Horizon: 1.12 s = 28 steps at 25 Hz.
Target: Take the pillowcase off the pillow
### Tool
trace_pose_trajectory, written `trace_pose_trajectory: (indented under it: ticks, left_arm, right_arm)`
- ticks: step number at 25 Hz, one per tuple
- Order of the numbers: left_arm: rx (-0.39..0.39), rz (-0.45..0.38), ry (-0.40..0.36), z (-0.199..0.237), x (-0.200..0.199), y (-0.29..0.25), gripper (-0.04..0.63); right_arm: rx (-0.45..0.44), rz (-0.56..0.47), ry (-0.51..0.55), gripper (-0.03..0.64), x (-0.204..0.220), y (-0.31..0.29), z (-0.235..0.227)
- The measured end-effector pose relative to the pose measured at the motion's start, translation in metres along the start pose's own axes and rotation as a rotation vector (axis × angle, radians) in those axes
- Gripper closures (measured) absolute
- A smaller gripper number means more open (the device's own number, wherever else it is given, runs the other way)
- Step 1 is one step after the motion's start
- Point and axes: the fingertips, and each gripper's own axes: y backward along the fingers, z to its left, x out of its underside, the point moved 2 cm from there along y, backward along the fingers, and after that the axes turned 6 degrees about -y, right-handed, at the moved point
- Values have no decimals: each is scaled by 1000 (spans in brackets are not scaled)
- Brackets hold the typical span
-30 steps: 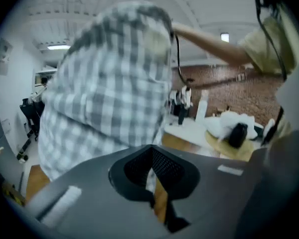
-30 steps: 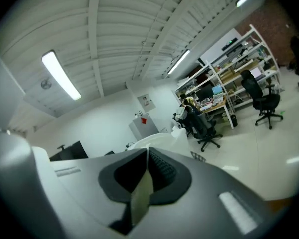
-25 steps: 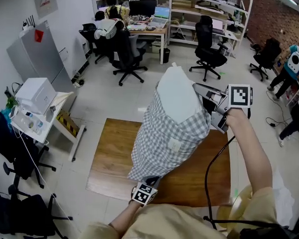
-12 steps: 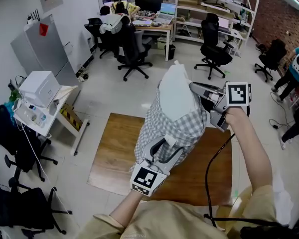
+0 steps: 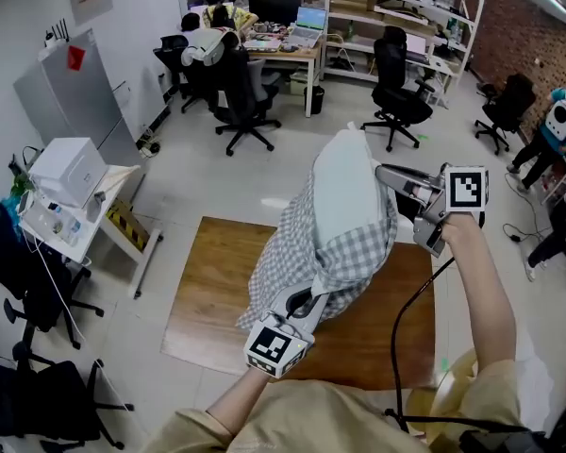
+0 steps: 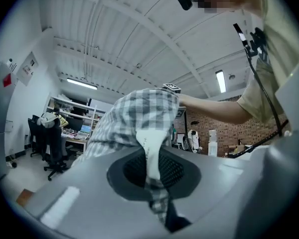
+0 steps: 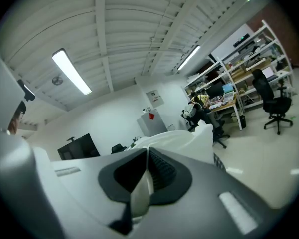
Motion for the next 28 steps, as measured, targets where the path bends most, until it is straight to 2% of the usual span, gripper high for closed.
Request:
trace_pose_trajectory:
  ticks: [4,7,10,12,14,16,20,22,24,25,28]
  left_arm:
    - [10,34,-74,-19,44,4,588]
    - [65,141,-123,-26,119,2,592]
    - [93,256,-115,-21,203,0,592]
    - [116,291,-99,-15,226,4,592]
    - [146,282,-76,-10,207,10,591]
    - [158,225,-60,-1,156,15,588]
    - [147,39,-23,33,46,42,468]
    - [113,-38,12,50,8,61,427]
    - [87,-94,14,66,-6,74,384]
    - [88,-132,20,74,-10,80,355]
    - [87,-232,54,101,-33,95,341]
  right_arm:
    - [42,-73,-51,607,-11,21,-17]
    - [42,-122,-101,609,-15,19,-21]
    - [9,-89,-101,609,-6,1,-11]
    - [5,-67,-96,609,5,-6,-11]
    - [9,-73,-110,609,15,-5,-17]
    - [-12,-87,-145,607,14,0,-22]
    - [-123,-73,-257,607,10,2,-1]
    - [-193,-27,-179,606,16,5,19]
    - [-253,11,-80,606,31,9,37]
    - [-269,21,-45,606,38,10,43]
    - [-265,22,-11,606,48,11,50]
